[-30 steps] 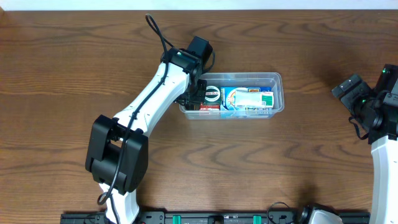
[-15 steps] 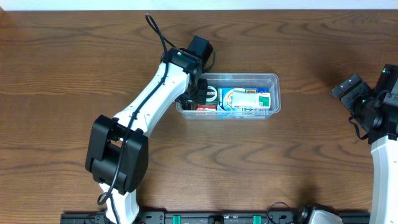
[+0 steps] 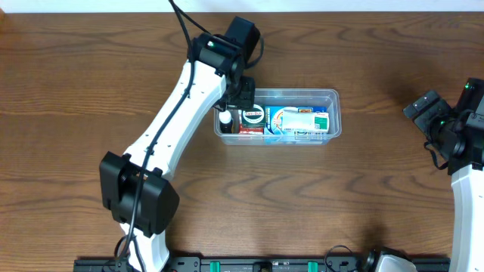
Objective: Pack container
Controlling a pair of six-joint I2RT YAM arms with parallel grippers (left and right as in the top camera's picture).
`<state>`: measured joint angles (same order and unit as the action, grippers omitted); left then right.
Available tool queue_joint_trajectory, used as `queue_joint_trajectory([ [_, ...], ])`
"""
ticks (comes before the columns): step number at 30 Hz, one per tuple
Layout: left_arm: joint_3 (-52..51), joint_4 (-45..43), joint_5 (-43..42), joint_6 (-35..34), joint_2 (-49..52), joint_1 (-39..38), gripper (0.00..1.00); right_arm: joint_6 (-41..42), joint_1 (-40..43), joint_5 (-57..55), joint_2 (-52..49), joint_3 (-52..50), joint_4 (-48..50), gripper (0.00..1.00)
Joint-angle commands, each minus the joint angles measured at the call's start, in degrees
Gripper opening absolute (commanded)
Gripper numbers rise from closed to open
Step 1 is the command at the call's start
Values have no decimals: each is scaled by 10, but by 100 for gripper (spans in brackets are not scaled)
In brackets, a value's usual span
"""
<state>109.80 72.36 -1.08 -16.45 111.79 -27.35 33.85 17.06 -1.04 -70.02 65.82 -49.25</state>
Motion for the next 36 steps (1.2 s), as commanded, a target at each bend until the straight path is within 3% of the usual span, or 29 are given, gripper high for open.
queue_joint_trajectory([
  [1,12,16,7,3,-43,12,70,-7,1,-2,-1,1,-1,99],
  [6,12,40,27,3,-122,40,72,-7,1,-2,-1,1,-1,99],
  [9,12,78,73,-21,-180,57,95,-7,1,-2,-1,1,-1,99],
  [13,5,130,122,-45,-267,66,99,-7,1,-2,-1,1,-1,99],
  [18,-45,144,141,-81,-393,64,98,-7,1,-2,-1,1,-1,99],
  [23,-189,107,172,-107,-544,64,98,-7,1,-2,-1,1,-1,99],
  [27,-373,47,213,-143,-696,64,98,-7,1,-2,-1,1,-1,99],
  [32,-555,-22,209,-209,-848,64,98,-7,1,-2,-1,1,-1,99],
  [36,-621,-85,147,-243,-910,64,98,-7,1,-2,-1,1,-1,99],
])
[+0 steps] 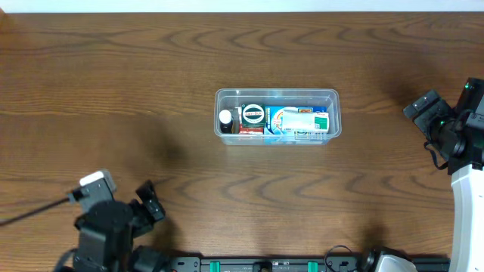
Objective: Pack container
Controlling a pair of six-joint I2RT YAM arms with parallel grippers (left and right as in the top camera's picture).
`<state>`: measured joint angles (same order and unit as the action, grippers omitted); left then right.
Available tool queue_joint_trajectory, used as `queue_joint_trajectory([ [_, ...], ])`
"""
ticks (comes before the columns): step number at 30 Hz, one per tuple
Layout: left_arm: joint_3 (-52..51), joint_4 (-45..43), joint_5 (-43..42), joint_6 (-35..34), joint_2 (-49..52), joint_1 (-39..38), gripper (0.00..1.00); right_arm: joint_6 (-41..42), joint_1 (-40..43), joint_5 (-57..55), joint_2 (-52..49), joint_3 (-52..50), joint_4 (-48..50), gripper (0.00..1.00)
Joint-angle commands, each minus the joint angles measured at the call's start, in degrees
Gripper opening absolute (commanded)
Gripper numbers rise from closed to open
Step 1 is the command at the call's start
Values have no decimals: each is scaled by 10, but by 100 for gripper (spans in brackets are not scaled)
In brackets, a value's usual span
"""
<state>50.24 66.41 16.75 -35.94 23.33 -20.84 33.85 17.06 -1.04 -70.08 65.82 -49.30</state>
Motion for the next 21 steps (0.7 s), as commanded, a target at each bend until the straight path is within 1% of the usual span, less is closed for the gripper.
queue_joint_trajectory([
  [1,-35,-40,-46,-50,-33,-1,98,-7,1,-2,0,1,0,99],
  [3,-41,-60,-58,-51,-34,-1,98,-7,1,-2,0,1,0,99],
  [8,-41,-86,-58,-51,-28,-1,98,-7,1,-2,0,1,0,99],
  [17,-41,-46,-58,-50,-28,-1,98,-7,1,-2,0,1,0,99],
  [21,-41,-39,-55,-28,-28,-1,98,-7,1,-2,0,1,0,99],
])
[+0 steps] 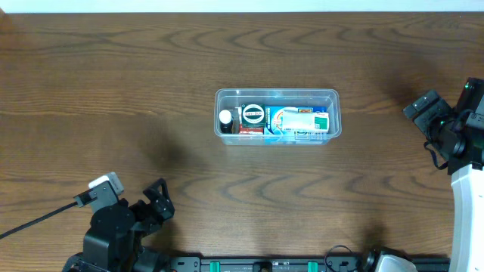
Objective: Pack container
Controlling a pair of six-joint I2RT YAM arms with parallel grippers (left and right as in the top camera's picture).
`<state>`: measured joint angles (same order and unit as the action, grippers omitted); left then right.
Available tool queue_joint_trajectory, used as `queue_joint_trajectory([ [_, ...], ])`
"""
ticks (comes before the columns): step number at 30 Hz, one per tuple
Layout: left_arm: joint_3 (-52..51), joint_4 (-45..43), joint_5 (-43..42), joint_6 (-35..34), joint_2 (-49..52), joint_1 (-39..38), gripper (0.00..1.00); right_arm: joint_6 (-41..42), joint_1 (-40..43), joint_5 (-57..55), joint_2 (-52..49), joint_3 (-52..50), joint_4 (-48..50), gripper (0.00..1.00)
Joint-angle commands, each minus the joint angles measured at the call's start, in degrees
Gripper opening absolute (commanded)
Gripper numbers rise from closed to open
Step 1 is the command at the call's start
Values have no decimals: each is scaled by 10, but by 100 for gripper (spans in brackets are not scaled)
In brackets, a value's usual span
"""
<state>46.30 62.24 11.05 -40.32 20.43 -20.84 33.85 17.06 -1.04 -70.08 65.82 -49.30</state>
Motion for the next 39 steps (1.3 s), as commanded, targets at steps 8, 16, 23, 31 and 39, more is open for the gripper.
queue_joint_trajectory([
  [8,-34,-28,79,92,-2,1,98,-7,1,-2,0,1,0,99],
  [16,-195,-255,-11,251,-44,93,98,-7,1,-2,0,1,0,99],
  [23,-345,-496,-173,379,-122,155,98,-7,1,-2,0,1,0,99],
  [31,-417,-559,-196,377,-185,187,98,-7,1,-2,0,1,0,99],
  [39,-442,-549,-186,389,-197,196,98,-7,1,-2,0,1,0,99],
])
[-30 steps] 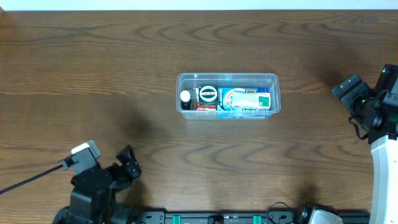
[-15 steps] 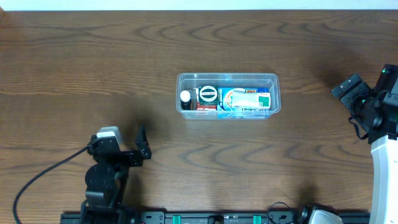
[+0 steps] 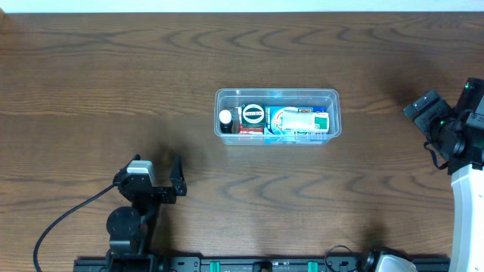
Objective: Pack container
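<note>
A clear plastic container [image 3: 277, 91] stands at the middle of the table. Inside it, a small white-capped bottle [image 3: 225, 117] stands at the left end. A round black-and-white tin [image 3: 252, 115] is beside the bottle, and blue-and-white packets [image 3: 301, 122] fill the right part. My left gripper [image 3: 181, 178] is low at the front left, far from the container, open with nothing in it. At the table's right edge my right gripper [image 3: 422, 107] is also away from the container; its jaws do not show clearly.
The left arm's base and cable [image 3: 76, 219] lie at the front left. A black rail [image 3: 272, 264] runs along the front edge. The right arm's body [image 3: 465, 159] occupies the right side.
My left arm has shifted to the right along the front, and its gripper now points toward the table's middle. The container, its contents and the right arm are unchanged.
My left arm first reached across the table, its gripper over the container's left end by the white-capped bottle. Then it was folded back at the front left corner, the bottle left in the container. It has since shifted slightly rightward. The right arm never moved.
</note>
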Controlling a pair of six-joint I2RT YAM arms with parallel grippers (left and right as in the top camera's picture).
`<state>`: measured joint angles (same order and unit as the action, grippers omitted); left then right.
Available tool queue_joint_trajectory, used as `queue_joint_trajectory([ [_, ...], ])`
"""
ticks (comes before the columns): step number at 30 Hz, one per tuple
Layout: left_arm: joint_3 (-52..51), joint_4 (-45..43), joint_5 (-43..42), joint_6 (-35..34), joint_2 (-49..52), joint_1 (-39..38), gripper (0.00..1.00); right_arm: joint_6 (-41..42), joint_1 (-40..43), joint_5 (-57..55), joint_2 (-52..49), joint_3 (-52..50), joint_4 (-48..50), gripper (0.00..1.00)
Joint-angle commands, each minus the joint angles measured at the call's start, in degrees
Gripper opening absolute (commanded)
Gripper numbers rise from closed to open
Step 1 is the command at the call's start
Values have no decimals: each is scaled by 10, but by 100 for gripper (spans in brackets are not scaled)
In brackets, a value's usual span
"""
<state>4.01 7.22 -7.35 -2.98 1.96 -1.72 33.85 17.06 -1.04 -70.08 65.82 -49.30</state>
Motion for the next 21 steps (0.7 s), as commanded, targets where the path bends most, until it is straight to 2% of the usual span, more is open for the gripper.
queue_joint_trajectory([
  [1,-22,-3,4,15,-16,5,98,-7,1,-2,0,1,0,99],
  [10,-23,-3,10,60,-19,5,98,-7,1,-2,0,1,0,99],
  [21,-23,-3,11,53,-17,5,98,-7,1,-2,0,1,0,99],
])
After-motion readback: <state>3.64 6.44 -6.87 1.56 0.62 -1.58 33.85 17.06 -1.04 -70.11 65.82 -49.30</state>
